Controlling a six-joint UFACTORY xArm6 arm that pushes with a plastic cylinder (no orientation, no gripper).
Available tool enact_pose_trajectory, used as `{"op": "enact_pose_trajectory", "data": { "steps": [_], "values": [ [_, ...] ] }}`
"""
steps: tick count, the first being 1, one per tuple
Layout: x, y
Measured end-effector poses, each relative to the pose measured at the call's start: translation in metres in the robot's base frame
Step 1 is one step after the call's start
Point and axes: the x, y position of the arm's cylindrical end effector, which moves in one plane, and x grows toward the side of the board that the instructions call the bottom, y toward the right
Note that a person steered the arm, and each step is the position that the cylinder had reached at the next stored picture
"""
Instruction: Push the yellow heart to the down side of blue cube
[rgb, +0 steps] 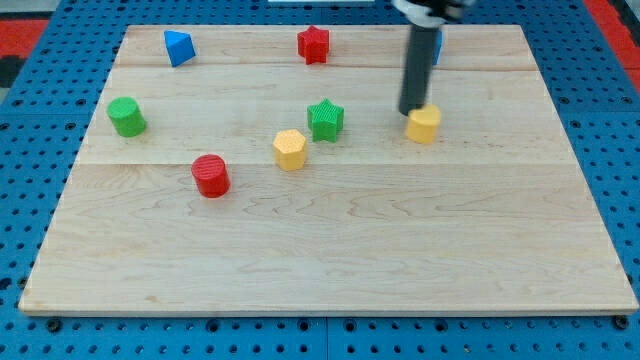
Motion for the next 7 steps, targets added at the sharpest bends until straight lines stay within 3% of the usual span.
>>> {"op": "enact_pose_trajectory", "data": {
  "steps": [1, 2, 7],
  "values": [
    [0.000, 0.019],
    [-0.025, -0.020],
    [-0.061, -0.024]
  ]
}}
